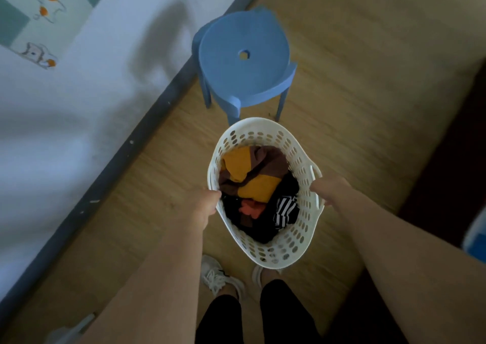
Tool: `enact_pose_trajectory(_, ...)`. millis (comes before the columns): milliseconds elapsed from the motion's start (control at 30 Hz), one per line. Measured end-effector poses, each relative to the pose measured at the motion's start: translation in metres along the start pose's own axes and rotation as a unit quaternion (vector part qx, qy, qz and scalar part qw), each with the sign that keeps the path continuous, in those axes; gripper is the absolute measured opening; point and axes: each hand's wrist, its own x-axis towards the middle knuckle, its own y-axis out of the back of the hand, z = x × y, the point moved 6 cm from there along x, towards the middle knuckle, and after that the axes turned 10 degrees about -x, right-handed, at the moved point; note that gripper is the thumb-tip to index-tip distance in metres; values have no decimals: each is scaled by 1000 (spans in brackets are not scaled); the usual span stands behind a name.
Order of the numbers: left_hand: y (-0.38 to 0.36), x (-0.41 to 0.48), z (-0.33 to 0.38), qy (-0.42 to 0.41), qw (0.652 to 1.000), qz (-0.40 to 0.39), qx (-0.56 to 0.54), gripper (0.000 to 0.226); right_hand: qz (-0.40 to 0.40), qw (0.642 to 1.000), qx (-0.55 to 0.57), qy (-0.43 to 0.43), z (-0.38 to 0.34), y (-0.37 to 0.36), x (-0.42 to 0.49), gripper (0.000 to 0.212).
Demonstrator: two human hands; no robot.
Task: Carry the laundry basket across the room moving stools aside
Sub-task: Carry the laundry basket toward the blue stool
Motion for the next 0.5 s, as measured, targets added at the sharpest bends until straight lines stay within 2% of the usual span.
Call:
enact_pose_trajectory(133, -44, 11, 13, -22, 999, -11, 32, 23, -10, 1000, -6, -22, 21, 31, 17, 34)
enact_pose_trajectory(200, -59, 18, 18, -27, 999, -15, 41, 11, -7, 1000, -12, -21, 25, 41, 26, 33)
enact_pose_trajectory(300, -80, 26, 25, -29, 999, -12, 38, 27, 0, 999, -26, -28, 30, 53, 39, 33)
enact_pose_trajectory(467, -112, 47, 34, -24, 996, -35, 78, 4, 3, 998, 19, -58, 44, 62, 72, 37)
enact_pose_trajectory(500, -117, 54, 35, -25, 996, -36, 80, 5, 4, 998, 22, -65, 47, 63, 78, 38)
